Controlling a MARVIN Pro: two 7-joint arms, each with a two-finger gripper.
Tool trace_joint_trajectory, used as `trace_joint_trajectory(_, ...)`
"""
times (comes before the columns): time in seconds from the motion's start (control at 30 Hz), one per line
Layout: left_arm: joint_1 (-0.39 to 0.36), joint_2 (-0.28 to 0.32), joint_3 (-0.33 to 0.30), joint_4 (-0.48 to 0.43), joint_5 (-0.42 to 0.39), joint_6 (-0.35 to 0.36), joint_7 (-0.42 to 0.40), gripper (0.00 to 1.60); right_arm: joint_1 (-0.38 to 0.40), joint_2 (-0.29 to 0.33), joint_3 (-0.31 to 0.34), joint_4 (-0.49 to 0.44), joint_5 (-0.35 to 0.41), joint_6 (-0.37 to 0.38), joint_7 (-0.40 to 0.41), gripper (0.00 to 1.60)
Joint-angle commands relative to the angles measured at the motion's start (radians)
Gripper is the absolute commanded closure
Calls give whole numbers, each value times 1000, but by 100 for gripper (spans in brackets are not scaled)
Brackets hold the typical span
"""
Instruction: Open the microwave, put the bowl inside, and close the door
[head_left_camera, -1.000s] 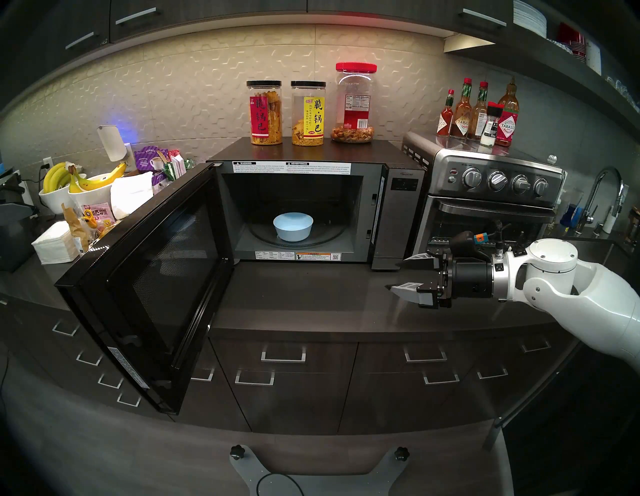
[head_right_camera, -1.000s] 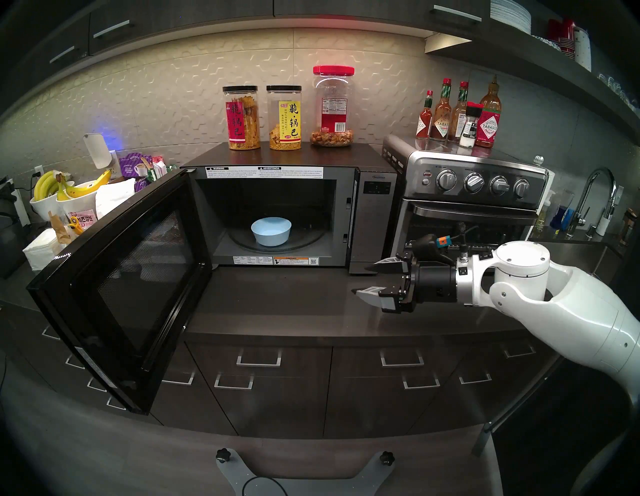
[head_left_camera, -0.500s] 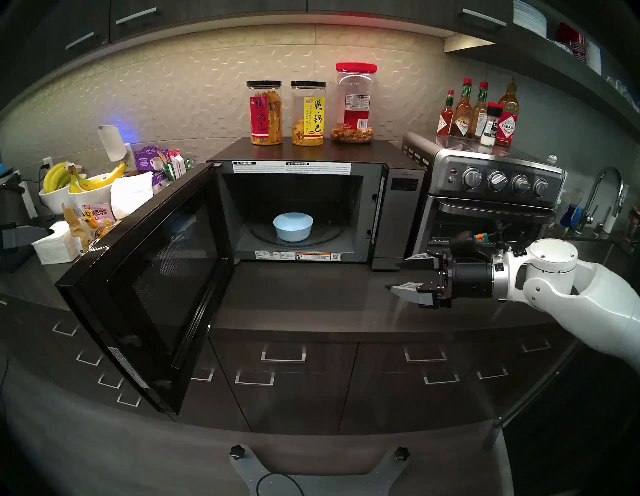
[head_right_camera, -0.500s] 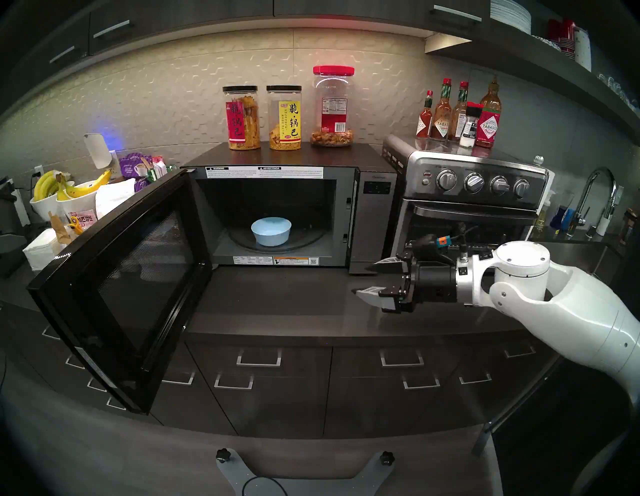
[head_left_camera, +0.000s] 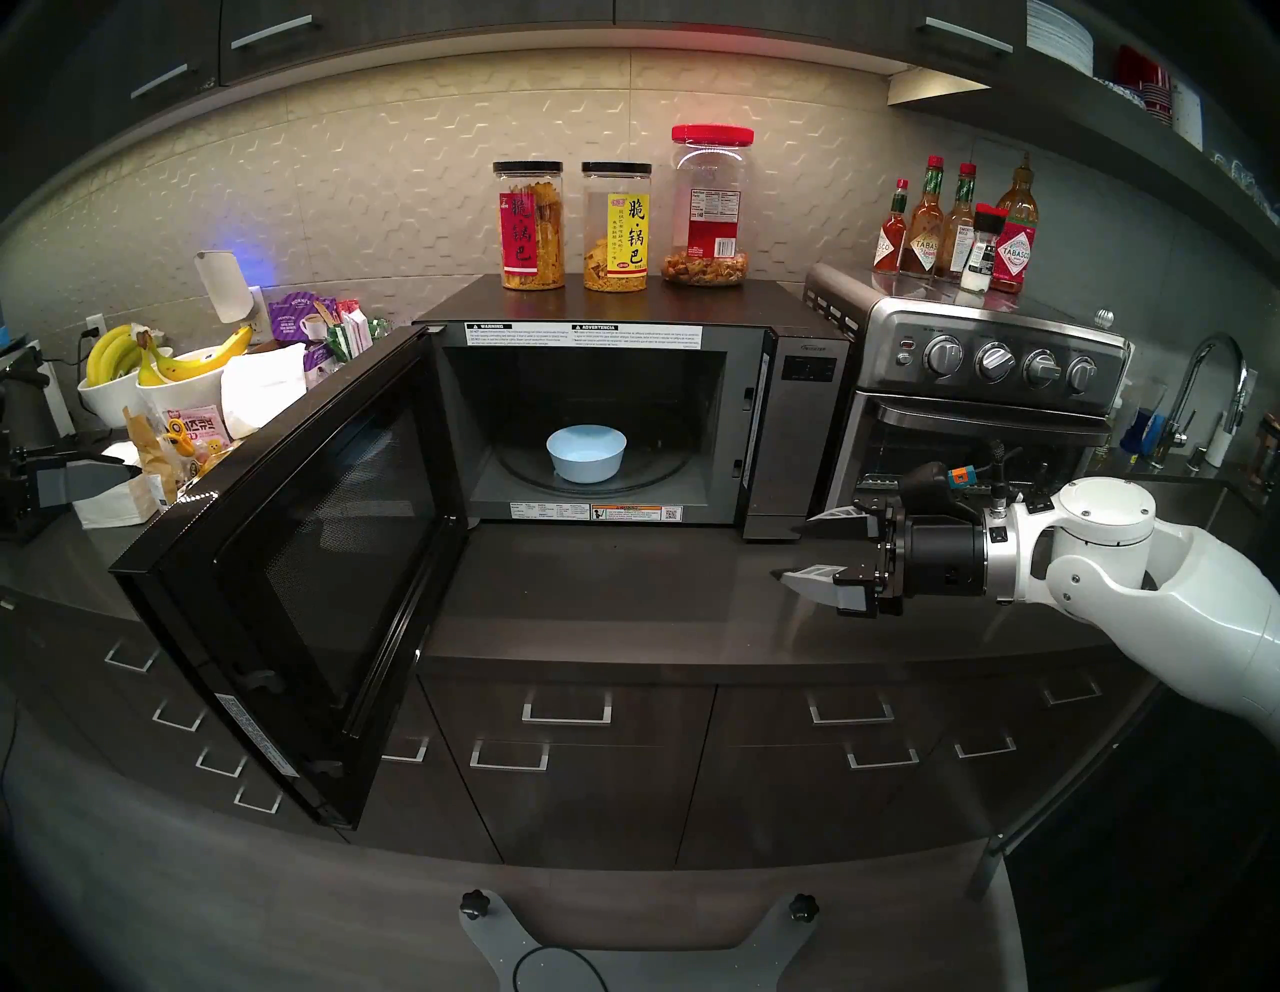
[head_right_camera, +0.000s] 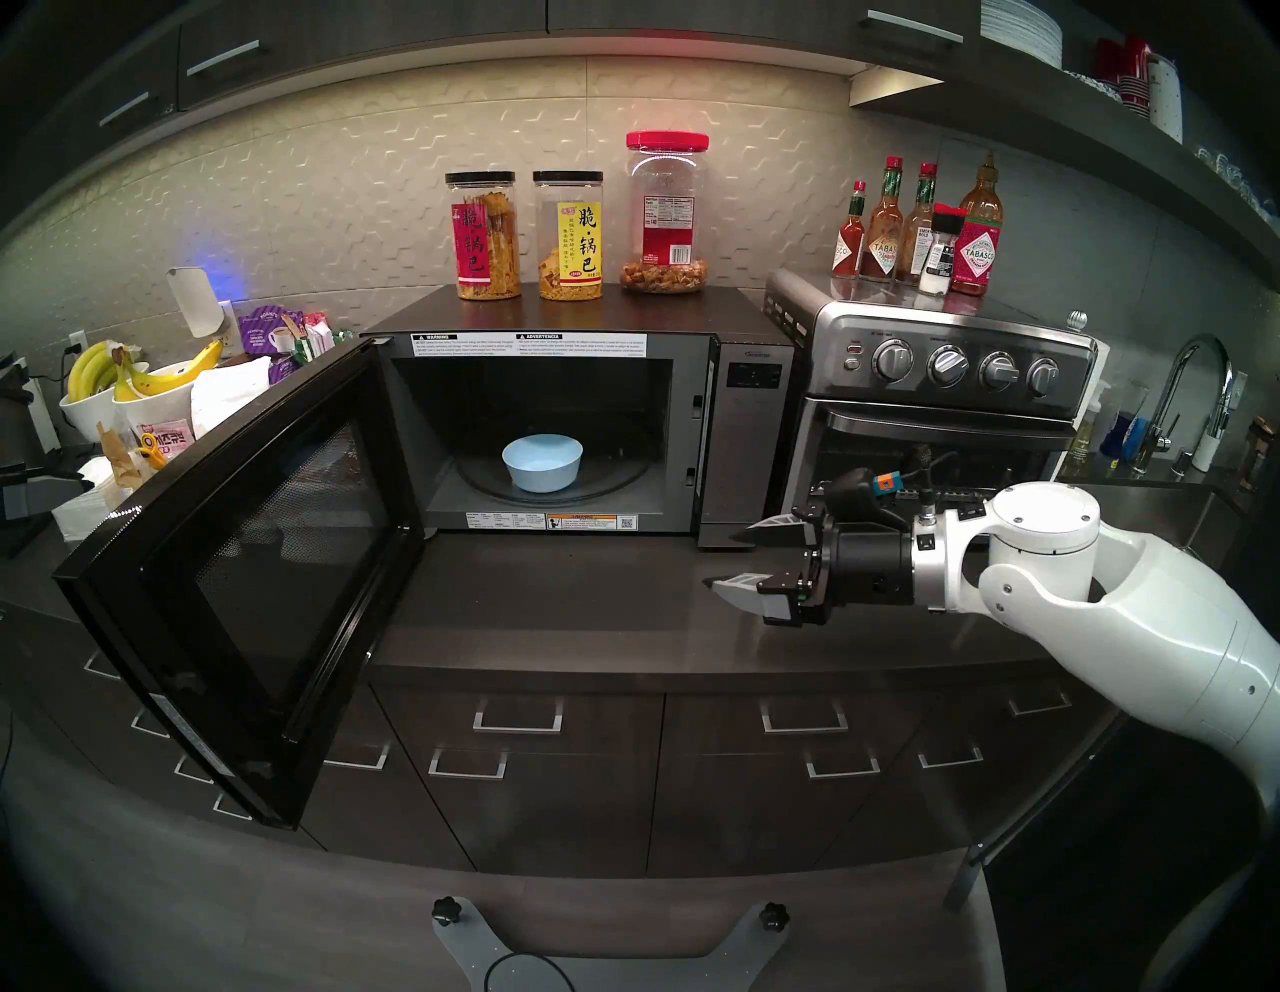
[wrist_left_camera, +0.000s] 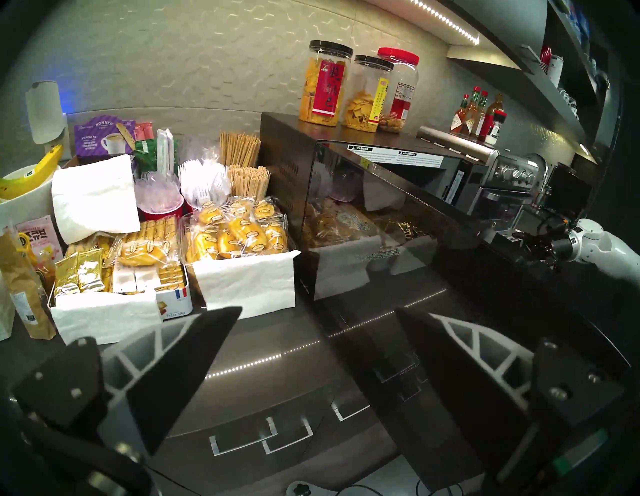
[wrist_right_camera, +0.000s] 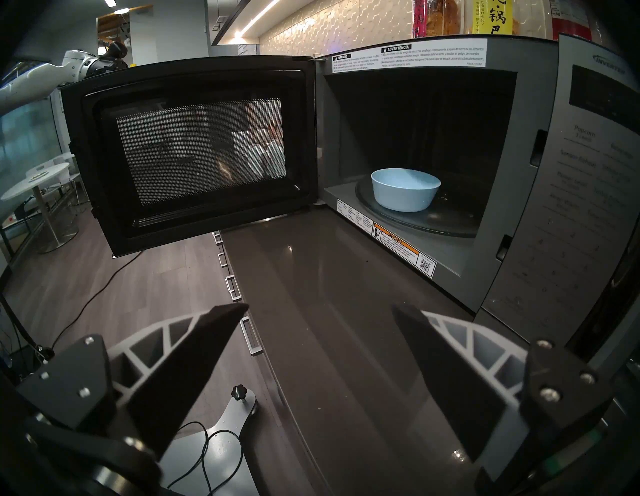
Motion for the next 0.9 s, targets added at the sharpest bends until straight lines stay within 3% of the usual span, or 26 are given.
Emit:
trace_joint_trajectory(0.0, 57, 20, -4, 6, -17, -43, 29, 0, 12, 1, 13, -2, 5, -4, 0, 0)
trace_joint_trajectory(0.5, 119, 43, -4, 18, -25, -84, 44, 0, 12, 1, 13, -2, 5, -4, 0, 0)
trace_joint_trajectory(0.87, 136, 112, -4, -3, -12, -67, 92, 0, 12, 1, 13, -2, 5, -4, 0, 0)
